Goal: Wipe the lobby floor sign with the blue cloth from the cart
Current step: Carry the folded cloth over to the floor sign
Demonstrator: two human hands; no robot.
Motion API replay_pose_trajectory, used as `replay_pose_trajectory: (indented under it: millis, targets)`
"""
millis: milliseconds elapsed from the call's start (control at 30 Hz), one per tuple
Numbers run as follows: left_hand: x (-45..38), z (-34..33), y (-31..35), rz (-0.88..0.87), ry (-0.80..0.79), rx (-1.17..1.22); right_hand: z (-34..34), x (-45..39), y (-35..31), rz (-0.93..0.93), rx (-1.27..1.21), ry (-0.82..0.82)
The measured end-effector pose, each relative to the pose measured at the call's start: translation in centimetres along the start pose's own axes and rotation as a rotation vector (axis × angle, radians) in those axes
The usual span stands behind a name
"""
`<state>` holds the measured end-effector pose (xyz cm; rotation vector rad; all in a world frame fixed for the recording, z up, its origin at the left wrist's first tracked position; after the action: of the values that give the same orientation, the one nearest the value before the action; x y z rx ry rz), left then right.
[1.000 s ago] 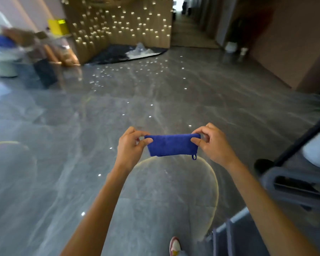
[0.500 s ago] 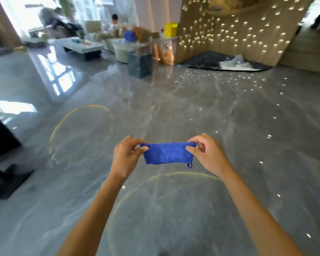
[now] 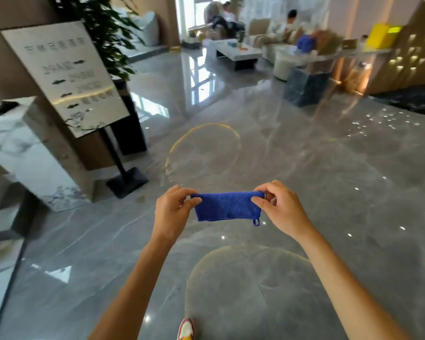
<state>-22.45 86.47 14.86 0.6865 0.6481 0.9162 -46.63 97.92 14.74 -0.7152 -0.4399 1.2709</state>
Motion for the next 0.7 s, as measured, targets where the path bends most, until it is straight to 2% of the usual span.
replay_pose_trajectory:
  millis: [367,700]
  targets:
    - [-8.8,11.2,-12.2,0.121,0.213,-0.028,-11.1,-18.4,-8.4,0.147,-0.034,-0.151]
    - [-15.8,17.8,-19.7,0.229,0.288,0.036,-17.9,-30.5,-13.4,0.192,-0.08,-0.257]
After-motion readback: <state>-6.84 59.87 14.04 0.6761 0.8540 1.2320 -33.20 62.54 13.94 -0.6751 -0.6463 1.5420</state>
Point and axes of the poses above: each hand's wrist, its own x-axis away from the middle knuckle, its own z-axis out of the back of the hand, y = z × x, the point moved 8 cm from there along -x, towards the middle knuckle, and after that the axes turned 9 degrees about -y, right-handed, at the moved point
